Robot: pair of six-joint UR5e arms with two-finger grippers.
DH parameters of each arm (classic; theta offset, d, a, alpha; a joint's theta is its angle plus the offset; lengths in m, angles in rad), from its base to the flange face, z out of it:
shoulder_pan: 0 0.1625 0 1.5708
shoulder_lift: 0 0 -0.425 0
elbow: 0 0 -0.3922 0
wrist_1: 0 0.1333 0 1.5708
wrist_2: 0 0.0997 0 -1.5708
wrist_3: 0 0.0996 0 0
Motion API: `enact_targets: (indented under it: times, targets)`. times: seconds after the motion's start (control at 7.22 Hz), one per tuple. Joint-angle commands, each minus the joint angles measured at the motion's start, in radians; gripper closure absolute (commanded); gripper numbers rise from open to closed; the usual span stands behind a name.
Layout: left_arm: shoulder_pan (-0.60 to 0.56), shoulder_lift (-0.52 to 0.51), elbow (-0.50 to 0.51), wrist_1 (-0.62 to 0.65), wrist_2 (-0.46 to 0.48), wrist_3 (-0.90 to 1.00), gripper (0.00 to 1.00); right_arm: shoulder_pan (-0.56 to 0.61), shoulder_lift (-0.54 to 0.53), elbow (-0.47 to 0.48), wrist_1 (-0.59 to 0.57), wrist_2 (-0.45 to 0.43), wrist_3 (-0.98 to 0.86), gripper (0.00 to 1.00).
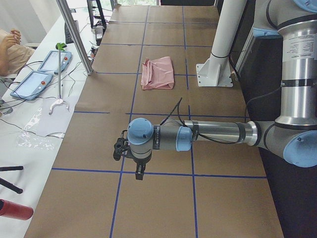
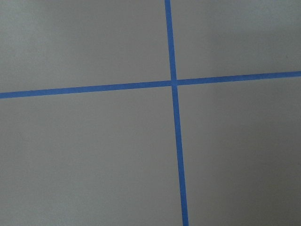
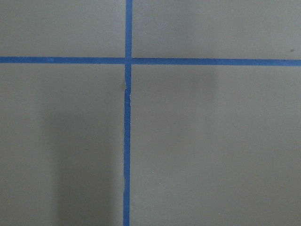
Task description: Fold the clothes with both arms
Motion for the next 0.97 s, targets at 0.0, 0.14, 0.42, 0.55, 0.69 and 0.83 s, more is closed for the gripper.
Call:
enact_targets:
  times: [0.0,0.14,0.42,0.55,0.69,0.83]
  targets:
    - [0.000,0.001,0.000,-0.033,-0.001,-0.002,0.00,0.000,-0.030,-0.012,0.004,-0.007,-0.002,0.00]
    - [0.000,0.002,0.002,-0.035,-0.001,0.001,0.00,0.000,-0.032,-0.011,0.004,-0.004,-0.004,0.00]
    - [0.000,0.004,0.003,-0.030,0.001,0.000,0.00,0.000,-0.036,-0.011,0.002,0.004,0.001,0.00]
    - [0.000,0.004,0.003,-0.030,0.001,0.000,0.00,0.000,-0.036,-0.009,0.002,0.005,-0.001,0.00]
    - [0.000,0.004,0.008,-0.031,0.002,-0.002,0.00,0.000,-0.036,-0.012,0.002,0.005,-0.002,0.00]
    - [0.000,0.016,0.007,-0.031,0.001,-0.003,0.00,0.000,-0.036,-0.012,0.002,0.002,-0.002,0.00]
